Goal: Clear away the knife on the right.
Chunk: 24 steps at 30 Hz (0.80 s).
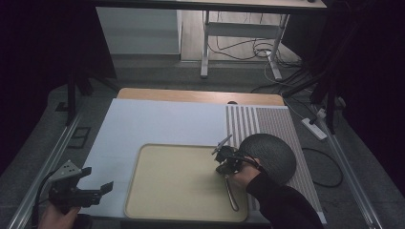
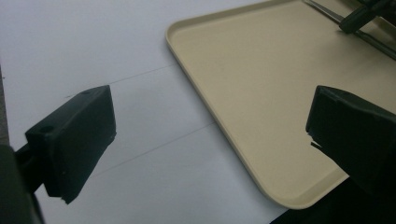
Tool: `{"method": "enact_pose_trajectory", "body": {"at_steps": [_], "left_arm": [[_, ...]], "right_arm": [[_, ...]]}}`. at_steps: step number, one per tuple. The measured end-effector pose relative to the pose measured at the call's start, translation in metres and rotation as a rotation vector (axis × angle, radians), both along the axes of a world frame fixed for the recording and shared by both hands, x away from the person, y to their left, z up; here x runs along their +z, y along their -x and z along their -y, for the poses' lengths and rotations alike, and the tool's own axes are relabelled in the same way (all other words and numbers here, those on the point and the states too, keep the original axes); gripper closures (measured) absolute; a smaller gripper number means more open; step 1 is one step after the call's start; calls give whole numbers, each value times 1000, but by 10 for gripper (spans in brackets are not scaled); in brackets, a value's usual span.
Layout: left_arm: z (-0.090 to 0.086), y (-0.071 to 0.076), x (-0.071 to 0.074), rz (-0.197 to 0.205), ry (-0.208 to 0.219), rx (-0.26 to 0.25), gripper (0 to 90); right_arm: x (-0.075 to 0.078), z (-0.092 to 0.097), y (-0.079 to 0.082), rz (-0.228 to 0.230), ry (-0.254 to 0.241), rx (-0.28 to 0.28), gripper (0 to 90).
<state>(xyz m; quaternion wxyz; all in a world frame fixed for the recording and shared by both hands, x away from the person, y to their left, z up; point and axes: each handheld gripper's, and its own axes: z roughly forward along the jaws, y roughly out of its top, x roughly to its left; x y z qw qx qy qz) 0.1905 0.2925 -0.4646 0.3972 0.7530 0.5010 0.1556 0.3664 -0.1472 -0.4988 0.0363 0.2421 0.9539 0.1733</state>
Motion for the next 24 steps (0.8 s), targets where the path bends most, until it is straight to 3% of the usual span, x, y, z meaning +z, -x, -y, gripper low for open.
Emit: {"method": "enact_pose_trajectory", "body": {"at_steps": [14,24], "left_arm": [[0,0,0,2,0,-3,26],[0,0,0,3,3,-6,26]], "right_arm": [[3,36,-2,-24,5,-81,900],[4,44,-1,-40,6,-99,900]]}}
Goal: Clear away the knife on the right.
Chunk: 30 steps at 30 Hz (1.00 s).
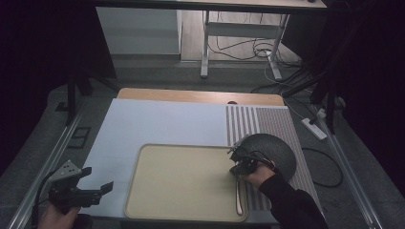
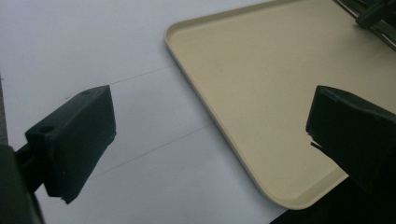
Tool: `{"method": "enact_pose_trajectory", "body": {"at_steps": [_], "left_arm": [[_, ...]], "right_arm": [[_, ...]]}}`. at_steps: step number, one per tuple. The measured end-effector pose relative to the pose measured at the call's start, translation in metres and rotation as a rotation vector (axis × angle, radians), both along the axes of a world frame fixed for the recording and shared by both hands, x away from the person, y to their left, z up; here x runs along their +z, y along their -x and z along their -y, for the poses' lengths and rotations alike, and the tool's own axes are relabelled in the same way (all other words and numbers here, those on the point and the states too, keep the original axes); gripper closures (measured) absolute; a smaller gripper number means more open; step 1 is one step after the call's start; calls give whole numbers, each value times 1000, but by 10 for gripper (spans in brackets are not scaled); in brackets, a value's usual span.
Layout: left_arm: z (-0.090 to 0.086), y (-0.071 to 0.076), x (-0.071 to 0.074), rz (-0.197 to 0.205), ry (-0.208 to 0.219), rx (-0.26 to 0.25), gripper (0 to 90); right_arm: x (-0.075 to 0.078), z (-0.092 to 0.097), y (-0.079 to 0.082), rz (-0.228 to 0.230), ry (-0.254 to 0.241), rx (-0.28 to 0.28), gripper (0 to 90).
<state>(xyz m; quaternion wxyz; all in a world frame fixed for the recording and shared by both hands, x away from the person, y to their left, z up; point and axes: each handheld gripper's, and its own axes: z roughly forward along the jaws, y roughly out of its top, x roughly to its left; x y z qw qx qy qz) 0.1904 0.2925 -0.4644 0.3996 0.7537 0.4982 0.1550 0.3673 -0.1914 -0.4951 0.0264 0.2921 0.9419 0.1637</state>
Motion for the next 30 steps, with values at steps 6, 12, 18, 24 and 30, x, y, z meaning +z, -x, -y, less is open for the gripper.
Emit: {"method": "enact_pose_trajectory", "body": {"at_steps": [6,12,18,24,30], "left_arm": [[0,0,0,0,5,-5,25],[-1,0,0,2,14,-27,23],[-2,-1,0,-1,29,-58,22],[-1,-1,0,-1,25,-60,22],[-1,-1,0,-3,21,-62,22]], "right_arm": [[3,1,1,-1,-15,-15,857],[19,9,3,50,-110,-70,580],[29,15,13,92,-166,-97,233],[37,26,25,152,-205,-133,68],[40,42,36,149,-253,-160,29]]}}
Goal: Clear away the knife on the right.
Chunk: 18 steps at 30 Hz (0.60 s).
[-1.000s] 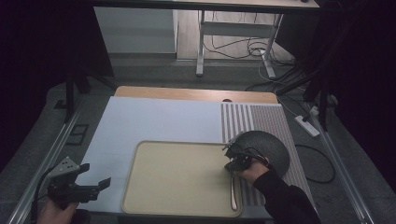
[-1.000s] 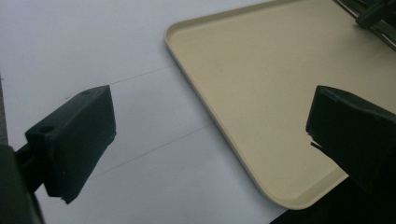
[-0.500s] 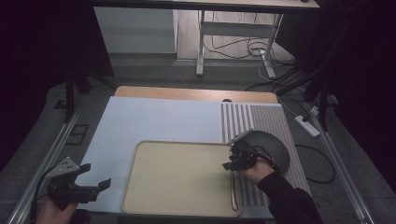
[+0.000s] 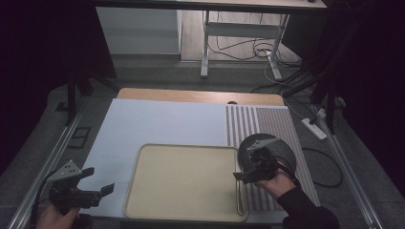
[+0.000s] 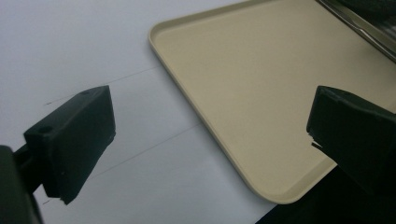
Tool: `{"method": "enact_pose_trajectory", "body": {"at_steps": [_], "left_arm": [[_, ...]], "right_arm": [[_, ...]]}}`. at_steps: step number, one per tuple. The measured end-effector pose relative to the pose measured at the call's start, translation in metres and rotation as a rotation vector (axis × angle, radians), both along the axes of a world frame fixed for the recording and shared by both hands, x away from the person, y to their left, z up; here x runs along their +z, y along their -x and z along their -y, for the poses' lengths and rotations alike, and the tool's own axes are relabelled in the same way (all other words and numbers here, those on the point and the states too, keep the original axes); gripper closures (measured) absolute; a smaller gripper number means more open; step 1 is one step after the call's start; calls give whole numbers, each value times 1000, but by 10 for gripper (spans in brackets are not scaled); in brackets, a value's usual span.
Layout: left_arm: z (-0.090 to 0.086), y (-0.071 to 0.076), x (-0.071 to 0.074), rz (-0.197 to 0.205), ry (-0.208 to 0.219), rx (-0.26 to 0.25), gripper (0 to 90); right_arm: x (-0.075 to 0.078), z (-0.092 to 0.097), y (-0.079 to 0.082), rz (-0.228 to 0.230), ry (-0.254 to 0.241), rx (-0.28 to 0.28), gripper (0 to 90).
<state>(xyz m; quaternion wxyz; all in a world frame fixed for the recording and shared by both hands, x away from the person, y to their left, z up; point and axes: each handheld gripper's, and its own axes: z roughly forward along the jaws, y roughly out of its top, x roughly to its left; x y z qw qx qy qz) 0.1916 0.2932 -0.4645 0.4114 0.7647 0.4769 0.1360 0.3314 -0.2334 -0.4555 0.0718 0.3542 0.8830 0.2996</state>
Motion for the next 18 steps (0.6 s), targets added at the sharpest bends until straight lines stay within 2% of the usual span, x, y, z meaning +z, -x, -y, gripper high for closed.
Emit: {"method": "enact_pose_trajectory", "body": {"at_steps": [4,10,18], "left_arm": [[0,0,0,-1,-3,0,22],[0,0,0,-3,-4,7,22],[0,0,0,-4,-1,12,21]], "right_arm": [[3,8,7,30,-24,-18,14],[4,17,17,72,-26,-41,0],[6,31,28,93,-37,-74,0]]}}
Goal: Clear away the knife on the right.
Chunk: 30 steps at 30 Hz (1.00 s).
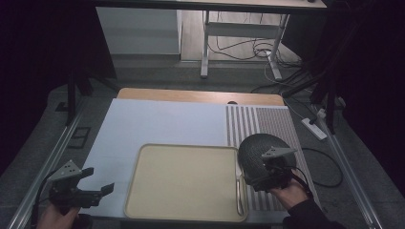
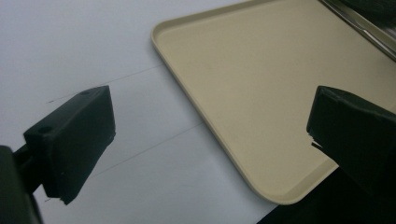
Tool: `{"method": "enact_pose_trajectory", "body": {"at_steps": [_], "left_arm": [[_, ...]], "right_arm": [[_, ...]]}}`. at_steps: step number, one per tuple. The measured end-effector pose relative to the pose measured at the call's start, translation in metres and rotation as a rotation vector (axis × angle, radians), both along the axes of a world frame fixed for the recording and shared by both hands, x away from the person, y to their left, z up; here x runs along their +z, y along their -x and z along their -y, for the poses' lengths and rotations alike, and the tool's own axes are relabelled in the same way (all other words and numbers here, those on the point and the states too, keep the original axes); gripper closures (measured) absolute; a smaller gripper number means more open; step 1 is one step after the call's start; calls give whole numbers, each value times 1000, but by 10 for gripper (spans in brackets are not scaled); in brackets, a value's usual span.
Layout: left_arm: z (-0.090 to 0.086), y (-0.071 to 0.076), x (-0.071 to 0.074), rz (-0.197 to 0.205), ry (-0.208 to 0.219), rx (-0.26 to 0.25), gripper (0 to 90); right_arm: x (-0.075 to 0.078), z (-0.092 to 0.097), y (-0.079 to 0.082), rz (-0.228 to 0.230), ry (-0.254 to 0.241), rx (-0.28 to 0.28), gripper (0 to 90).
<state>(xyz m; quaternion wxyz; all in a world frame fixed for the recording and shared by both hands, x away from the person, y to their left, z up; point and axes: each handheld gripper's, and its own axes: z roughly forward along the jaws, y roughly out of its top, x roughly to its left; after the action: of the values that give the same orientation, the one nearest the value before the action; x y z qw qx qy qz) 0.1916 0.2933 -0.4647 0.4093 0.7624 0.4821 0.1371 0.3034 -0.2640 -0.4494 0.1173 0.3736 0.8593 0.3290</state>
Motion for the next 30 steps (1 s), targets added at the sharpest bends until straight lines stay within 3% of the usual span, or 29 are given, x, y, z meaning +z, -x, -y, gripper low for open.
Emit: {"method": "enact_pose_trajectory", "body": {"at_steps": [10,23,30], "left_arm": [[0,0,0,1,-2,5,21],[0,1,0,5,-2,7,18],[0,1,0,5,-2,8,18]], "right_arm": [[3,19,13,17,-52,-51,0],[2,36,27,8,-76,-101,0],[7,43,36,45,-87,-129,0]]}}
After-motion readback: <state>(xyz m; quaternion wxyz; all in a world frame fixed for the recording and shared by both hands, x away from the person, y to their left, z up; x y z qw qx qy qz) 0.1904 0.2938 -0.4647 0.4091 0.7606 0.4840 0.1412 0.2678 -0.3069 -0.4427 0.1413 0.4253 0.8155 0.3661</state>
